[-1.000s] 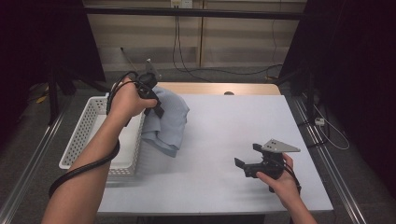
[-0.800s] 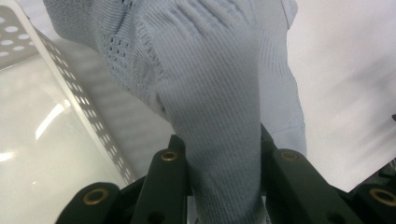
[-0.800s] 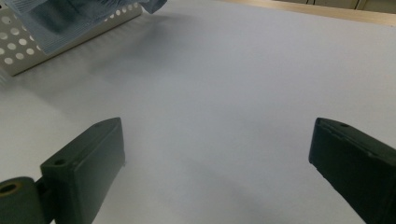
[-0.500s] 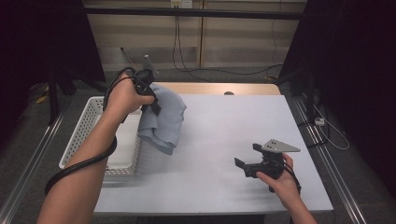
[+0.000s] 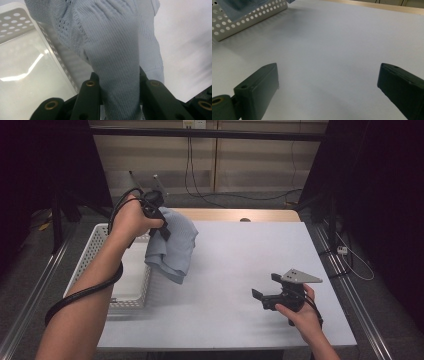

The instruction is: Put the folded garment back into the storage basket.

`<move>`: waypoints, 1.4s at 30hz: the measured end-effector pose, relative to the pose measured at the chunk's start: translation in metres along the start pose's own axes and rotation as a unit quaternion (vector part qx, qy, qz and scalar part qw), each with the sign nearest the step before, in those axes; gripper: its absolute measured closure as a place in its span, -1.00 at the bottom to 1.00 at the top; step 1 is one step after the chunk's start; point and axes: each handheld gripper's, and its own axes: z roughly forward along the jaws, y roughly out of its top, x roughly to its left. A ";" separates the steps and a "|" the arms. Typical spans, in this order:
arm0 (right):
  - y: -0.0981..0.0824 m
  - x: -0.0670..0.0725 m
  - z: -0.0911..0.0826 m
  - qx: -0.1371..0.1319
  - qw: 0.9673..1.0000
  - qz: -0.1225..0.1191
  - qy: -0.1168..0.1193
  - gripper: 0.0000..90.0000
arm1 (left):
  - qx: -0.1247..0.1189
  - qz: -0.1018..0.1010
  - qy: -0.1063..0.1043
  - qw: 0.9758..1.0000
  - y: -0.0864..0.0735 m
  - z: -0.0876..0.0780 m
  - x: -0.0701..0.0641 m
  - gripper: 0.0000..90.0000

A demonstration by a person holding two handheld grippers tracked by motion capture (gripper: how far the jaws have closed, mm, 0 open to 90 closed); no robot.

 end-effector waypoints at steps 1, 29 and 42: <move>0.000 0.000 0.000 0.000 1.000 0.001 0.000 -0.92 | 0.001 -0.001 0.001 1.000 0.000 -0.001 0.000 0.66; 0.000 0.000 0.000 -0.001 1.000 -0.001 0.001 -0.92 | 0.002 -0.005 0.010 1.000 0.002 -0.018 0.013 0.66; 0.000 0.000 0.000 0.000 1.000 -0.002 0.000 -0.92 | -0.002 -0.006 0.011 1.000 0.002 -0.025 0.018 0.66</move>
